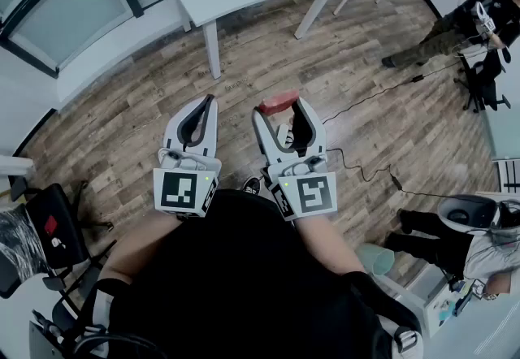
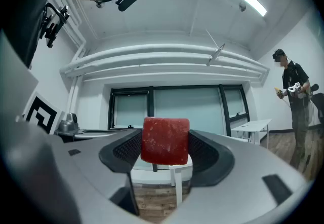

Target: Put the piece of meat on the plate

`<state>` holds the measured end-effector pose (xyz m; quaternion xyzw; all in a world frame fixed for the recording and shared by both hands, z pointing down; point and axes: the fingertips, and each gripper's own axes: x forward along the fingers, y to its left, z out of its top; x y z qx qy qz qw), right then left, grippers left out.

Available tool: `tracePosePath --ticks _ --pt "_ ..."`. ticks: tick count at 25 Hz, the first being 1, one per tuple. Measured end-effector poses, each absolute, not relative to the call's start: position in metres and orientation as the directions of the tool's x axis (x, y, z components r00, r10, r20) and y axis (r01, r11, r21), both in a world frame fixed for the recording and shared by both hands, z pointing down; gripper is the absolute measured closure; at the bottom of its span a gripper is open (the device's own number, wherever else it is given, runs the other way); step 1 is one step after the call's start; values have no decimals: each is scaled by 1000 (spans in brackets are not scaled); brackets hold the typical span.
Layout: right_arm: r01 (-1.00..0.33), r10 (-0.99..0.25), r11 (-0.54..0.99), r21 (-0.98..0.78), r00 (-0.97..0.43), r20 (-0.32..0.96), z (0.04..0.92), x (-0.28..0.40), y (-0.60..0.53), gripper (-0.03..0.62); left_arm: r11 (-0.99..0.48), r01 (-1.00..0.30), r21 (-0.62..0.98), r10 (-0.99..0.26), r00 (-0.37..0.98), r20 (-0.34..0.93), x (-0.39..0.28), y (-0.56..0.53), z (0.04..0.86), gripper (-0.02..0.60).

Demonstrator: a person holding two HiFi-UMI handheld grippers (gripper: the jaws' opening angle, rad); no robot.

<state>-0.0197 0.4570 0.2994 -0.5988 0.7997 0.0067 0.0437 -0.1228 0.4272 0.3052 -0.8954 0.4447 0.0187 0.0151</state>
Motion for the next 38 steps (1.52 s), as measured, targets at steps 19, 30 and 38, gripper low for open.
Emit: tracePosePath --ticks 19,30,38 --pt "-978 -981 180 -103 -170 -97 301 -69 487 304 -649 -761 -2 -760 649 -35 -189 448 309 578" --pt "-984 -986 163 -66 -161 -39 312 -61 480 304 -652 -758 18 -758 651 -27 -194 449 318 578" --pt "-983 -985 172 -70 -171 -19 321 -37 438 304 -629 -778 10 -778 629 3 -182 413 328 578"
